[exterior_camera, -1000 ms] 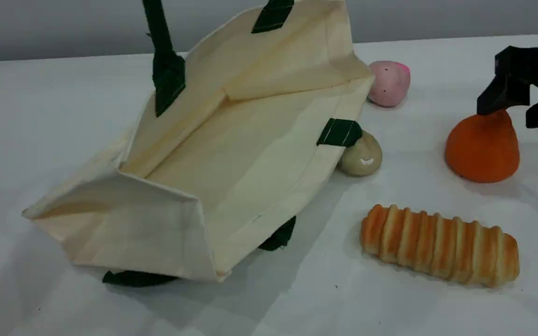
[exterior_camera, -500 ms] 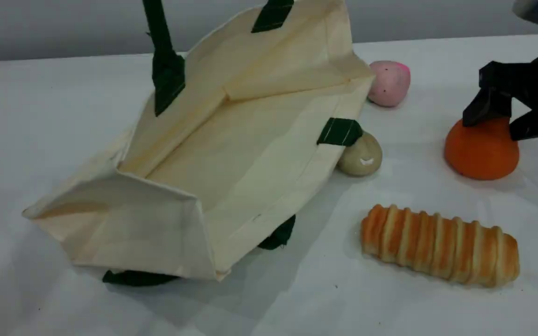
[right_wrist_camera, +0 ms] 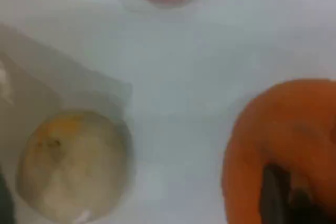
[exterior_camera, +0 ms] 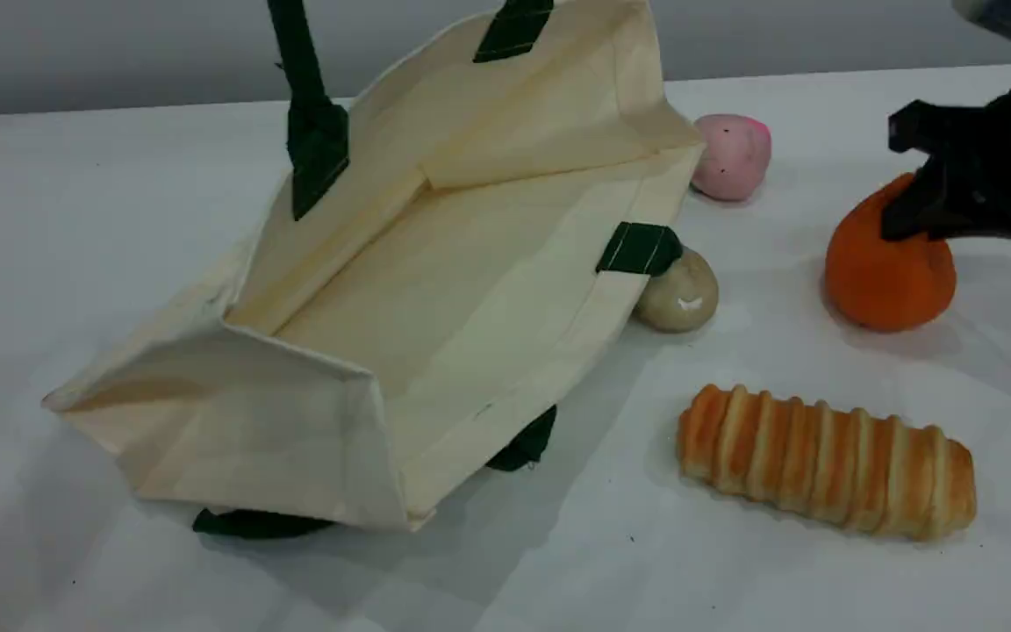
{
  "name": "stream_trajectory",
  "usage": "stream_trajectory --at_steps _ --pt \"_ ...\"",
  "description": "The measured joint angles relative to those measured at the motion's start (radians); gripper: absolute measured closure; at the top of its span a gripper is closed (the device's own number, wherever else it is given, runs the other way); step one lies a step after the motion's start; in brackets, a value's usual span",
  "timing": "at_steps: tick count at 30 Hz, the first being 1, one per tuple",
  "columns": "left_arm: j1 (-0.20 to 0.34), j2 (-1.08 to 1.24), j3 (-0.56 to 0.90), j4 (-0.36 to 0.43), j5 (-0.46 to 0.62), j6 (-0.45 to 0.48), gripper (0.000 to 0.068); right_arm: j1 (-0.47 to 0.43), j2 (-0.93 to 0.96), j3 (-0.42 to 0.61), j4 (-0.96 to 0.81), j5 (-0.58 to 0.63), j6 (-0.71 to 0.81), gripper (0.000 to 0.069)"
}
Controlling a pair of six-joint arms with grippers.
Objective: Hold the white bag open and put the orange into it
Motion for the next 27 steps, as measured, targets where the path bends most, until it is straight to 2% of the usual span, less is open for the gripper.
stream_trajectory --at_steps 5,10,14,19,23,27 --pt "0.0 0.0 0.0 0.0 -0.003 0.01 0.061 0.0 -0.069 0.0 -0.002 0.125 -0.001 0.0652" --pt "0.001 0.0 0.0 0.0 -0.004 0.009 0.061 0.0 -0.174 0.0 -0.136 0.194 0.024 0.0652" --pt "0.001 0.0 0.0 0.0 -0.014 0.009 0.061 0.0 -0.241 0.0 -0.265 0.214 0.151 0.0652" --pt "0.001 0.0 0.0 0.0 -0.02 0.008 0.061 0.001 -0.276 0.0 -0.343 0.337 0.281 0.0652" --pt "0.001 0.0 0.0 0.0 -0.024 0.008 0.061 0.057 -0.276 0.0 -0.313 0.408 0.296 0.0652" --pt "0.001 0.0 0.0 0.0 -0.026 0.008 0.061 0.15 -0.275 0.0 -0.239 0.354 0.258 0.0652"
